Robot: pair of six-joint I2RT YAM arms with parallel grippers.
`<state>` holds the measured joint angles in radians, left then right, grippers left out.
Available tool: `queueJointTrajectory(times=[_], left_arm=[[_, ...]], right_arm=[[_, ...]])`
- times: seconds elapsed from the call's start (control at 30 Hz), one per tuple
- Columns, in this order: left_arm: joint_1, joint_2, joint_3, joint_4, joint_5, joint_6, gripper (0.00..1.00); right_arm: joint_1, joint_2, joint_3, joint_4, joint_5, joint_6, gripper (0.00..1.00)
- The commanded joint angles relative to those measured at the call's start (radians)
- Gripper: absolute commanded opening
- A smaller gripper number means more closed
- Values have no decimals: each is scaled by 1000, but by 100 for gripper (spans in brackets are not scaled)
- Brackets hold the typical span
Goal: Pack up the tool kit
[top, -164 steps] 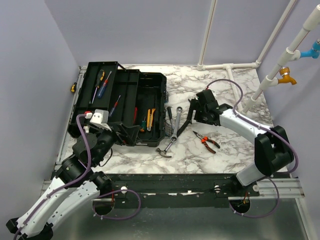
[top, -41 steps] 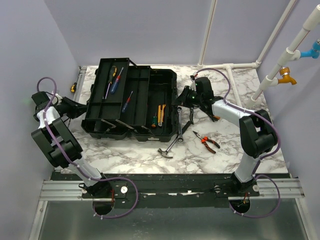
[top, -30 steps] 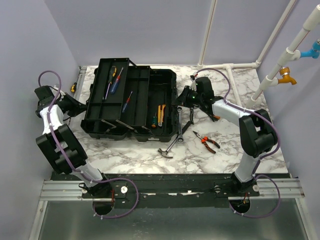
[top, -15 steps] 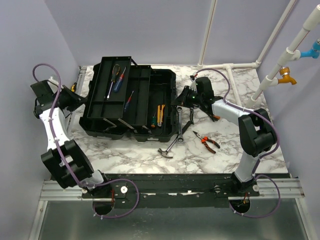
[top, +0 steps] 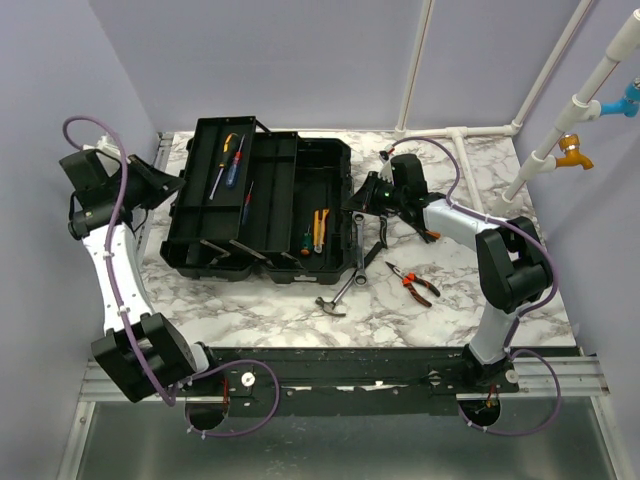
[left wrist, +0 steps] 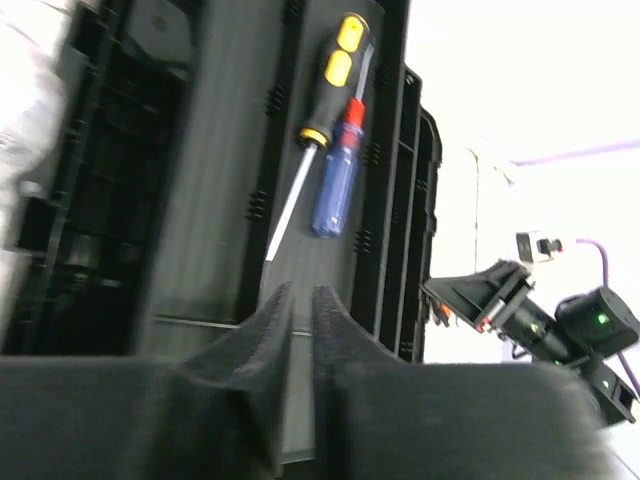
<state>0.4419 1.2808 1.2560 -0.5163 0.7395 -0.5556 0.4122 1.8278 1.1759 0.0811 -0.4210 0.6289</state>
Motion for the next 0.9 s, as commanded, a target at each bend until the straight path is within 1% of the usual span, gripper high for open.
queueJointTrajectory(times=[0.0,0.03,0.07,0.17,0.23,0.33,0.43,0.47,0.63,0.77,0.87], left_arm=[[93,-18,35,23,-24,-45,24],[107,-7,49,12,-29,-51,29],[120,8,58,8,-41,-60,32],[135,48,56,18,-90,-84,31],[135,103,49,42,-79,-101,27],[135,208,40,101,-22,-137,11],[137,284,23,170,21,-178,1],[136,300,22,181,20,-183,0],[167,367,12,210,-14,-206,0],[172,402,4,159,-120,-168,0],[174,444,-6,151,-160,-155,0]], right_arm=[[20,40,-10,-20,-70,2,1],[20,42,-10,-20,-71,2,1],[20,41,-10,-20,-71,2,1],[20,41,-10,-19,-68,2,1],[20,41,-10,-20,-67,0,1],[20,39,-12,-20,-64,-1,1],[20,40,-12,-21,-63,-2,1],[20,40,-12,-21,-66,-2,1],[20,42,-13,-20,-64,-3,1],[20,46,-10,-16,-70,0,1],[20,54,-11,-8,-79,6,1]])
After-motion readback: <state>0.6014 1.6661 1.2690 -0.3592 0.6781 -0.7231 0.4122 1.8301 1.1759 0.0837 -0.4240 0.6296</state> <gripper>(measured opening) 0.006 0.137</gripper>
